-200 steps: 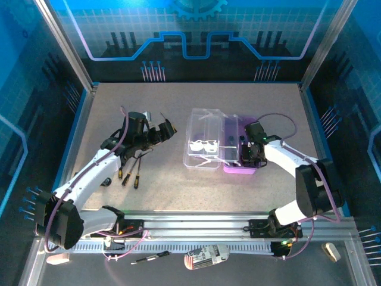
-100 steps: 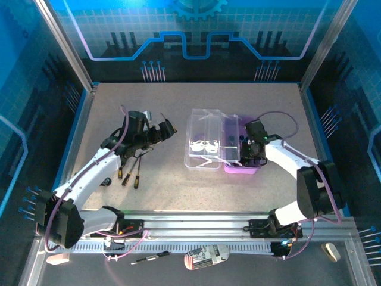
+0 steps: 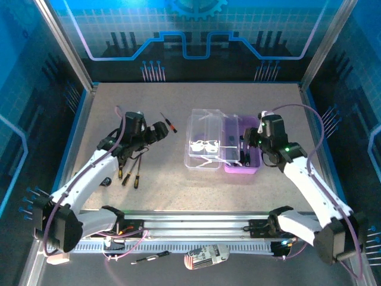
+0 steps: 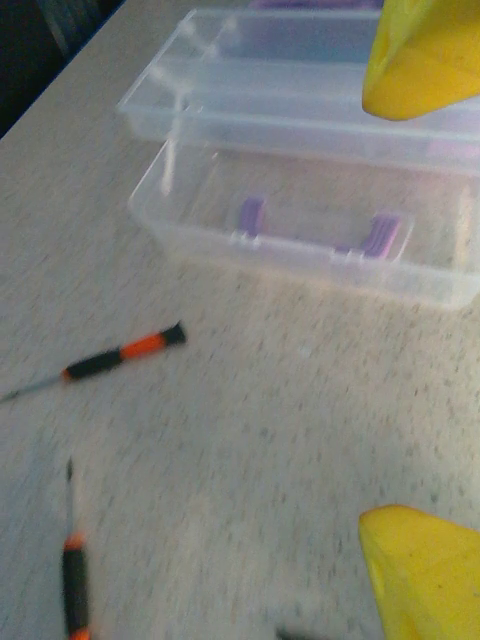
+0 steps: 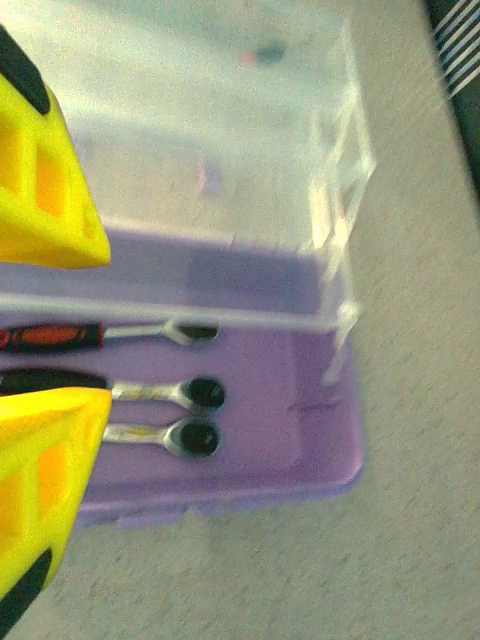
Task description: Pack the tool kit
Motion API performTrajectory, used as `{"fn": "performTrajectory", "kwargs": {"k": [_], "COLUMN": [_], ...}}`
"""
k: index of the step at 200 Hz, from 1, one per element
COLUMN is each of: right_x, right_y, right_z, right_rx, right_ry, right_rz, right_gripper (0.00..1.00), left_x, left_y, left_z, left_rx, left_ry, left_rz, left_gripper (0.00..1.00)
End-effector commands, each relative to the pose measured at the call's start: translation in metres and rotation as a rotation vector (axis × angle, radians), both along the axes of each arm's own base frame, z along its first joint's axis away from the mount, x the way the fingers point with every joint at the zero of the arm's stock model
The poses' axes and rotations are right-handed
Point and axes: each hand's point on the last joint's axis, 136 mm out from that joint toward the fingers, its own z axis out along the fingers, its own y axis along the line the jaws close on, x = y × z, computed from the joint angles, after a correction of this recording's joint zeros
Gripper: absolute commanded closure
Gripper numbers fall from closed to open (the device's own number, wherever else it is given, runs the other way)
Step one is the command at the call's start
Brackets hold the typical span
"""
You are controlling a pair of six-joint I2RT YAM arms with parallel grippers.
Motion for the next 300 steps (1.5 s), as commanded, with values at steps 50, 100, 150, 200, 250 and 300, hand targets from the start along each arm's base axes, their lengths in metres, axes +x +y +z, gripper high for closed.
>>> {"fn": "performTrajectory", "kwargs": {"k": [50, 100, 150, 200, 250, 300], "right_x": [0.000, -0.005, -0.008, -0.012, -0.012, -0.012], "right_y": [0.054, 0.061, 0.061, 0.056, 0.056, 0.054], "right_z": [-0.003, -0.018, -0.018, -0.019, -0.018, -0.013], "right_rx": [0.132, 0.179, 0.182, 0.173, 0.179, 0.172], "right_ry": [-0.026, -0.007, -0.015, -0.013, -0.009, -0.015], "right_rz": [0.155, 0.173, 0.180, 0.168, 0.165, 0.160], "right_gripper": [0.63, 0.62, 0.62, 0.62, 0.62, 0.62], "left_x": [-0.057, -0.098, -0.113, -0.120, -0.109, -0.098], "left_y": [0.062, 0.072, 0.069, 0.065, 0.044, 0.011], "left_z": [-0.085, -0.123, -0.149, -0.171, -0.179, -0.185], "left_rx": [0.149, 0.164, 0.178, 0.198, 0.238, 0.288], "left_ry": [0.299, 0.454, 0.547, 0.602, 0.625, 0.642], "left_rz": [0.201, 0.263, 0.250, 0.216, 0.089, -0.048], "left_gripper": [0.20, 0.37, 0.40, 0.41, 0.51, 0.70]}}
